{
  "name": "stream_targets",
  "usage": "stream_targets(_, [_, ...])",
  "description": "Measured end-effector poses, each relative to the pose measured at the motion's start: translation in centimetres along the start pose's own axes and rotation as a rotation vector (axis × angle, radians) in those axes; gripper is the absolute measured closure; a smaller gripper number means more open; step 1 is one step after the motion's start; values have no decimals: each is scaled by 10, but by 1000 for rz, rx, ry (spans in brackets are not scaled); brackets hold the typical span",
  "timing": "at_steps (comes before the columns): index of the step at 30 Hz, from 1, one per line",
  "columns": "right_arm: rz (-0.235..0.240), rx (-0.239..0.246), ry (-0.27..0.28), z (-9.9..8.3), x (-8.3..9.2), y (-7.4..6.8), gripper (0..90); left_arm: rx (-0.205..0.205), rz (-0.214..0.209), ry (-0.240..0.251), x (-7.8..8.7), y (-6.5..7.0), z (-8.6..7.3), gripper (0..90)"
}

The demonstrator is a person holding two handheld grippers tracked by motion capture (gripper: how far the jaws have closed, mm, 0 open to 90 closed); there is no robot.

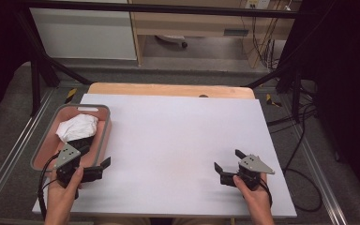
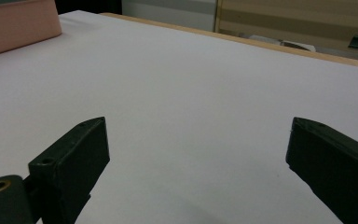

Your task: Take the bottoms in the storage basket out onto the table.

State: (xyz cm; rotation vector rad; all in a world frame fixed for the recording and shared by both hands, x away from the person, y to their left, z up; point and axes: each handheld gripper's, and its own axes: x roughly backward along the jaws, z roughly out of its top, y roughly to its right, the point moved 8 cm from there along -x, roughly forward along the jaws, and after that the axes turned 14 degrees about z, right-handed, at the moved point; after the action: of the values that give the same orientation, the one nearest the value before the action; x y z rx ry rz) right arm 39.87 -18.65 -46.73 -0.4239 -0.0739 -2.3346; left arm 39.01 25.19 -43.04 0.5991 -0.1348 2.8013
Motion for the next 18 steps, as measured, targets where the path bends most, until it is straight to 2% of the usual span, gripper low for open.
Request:
stream_targets(6, [1, 2, -8, -1, -1, -1, 61, 9, 3, 9, 1, 0, 1, 51])
stream_targets(8, [-3, 5, -5, 1, 0, -1, 61, 0, -1, 13, 2, 0, 2, 50])
stream_targets(9, [-7, 5, -1, 2, 1, -2, 61, -8, 10, 16, 3, -2, 2, 51])
stream_targets(13, [-7, 7, -1, 3, 2, -3, 61, 12, 13, 21, 5, -3, 5, 52])
stream_targets(18, [-7, 2, -8, 3, 2, -5, 57, -15, 33, 36, 10, -1, 11, 51])
